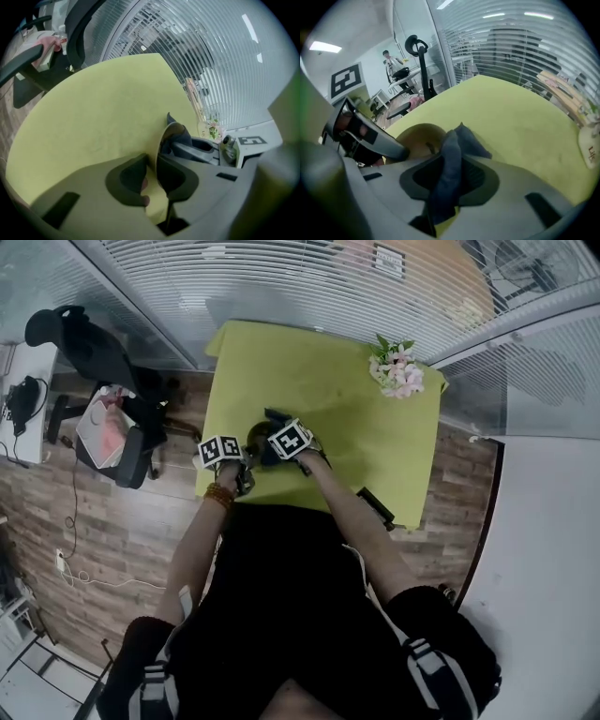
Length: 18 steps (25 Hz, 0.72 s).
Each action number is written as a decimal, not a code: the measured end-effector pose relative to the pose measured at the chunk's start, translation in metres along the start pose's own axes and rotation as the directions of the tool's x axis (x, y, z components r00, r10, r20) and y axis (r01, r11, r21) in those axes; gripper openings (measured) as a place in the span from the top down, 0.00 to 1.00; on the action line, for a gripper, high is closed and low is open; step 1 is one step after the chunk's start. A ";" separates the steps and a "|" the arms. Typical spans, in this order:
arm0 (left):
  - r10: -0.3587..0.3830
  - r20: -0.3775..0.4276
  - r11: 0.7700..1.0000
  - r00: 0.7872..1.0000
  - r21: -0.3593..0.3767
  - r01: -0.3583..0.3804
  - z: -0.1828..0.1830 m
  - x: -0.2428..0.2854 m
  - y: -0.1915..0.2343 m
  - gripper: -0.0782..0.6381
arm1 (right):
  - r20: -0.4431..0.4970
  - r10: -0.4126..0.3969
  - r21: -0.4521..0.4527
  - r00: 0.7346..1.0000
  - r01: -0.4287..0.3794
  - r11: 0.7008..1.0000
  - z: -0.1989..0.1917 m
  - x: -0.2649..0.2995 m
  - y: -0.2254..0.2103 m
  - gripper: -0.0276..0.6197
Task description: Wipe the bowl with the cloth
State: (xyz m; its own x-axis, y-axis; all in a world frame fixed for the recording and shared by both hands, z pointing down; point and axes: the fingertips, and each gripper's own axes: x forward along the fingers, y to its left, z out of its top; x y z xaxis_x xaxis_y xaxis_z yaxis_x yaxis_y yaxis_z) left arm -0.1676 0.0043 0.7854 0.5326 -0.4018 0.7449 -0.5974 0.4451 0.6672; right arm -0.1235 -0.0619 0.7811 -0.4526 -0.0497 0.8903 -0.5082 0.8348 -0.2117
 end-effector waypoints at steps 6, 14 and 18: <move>-0.023 0.109 0.980 0.994 0.199 0.001 0.016 -0.020 -0.028 0.82 | 0.168 -0.009 0.004 0.986 0.009 1.000 0.031 -0.041 -0.001 0.86; -0.255 0.358 0.533 0.898 0.827 -0.178 0.065 -0.134 -0.198 0.72 | 0.747 -0.110 -0.320 0.656 0.500 0.805 0.133 -0.253 0.032 0.86; -0.308 0.386 0.293 0.869 0.908 -0.300 0.064 -0.184 -0.278 0.78 | 0.851 -0.147 -0.283 0.504 0.676 0.680 0.147 -0.331 0.040 0.85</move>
State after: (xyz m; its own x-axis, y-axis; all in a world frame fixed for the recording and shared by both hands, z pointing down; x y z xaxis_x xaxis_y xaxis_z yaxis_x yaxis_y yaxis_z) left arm -0.1379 -0.0965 0.4626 0.4152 -0.7956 0.4413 -0.8790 -0.4759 -0.0310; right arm -0.1017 -0.0931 0.4185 -0.7773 -0.6142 0.1364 -0.4445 0.6895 0.5718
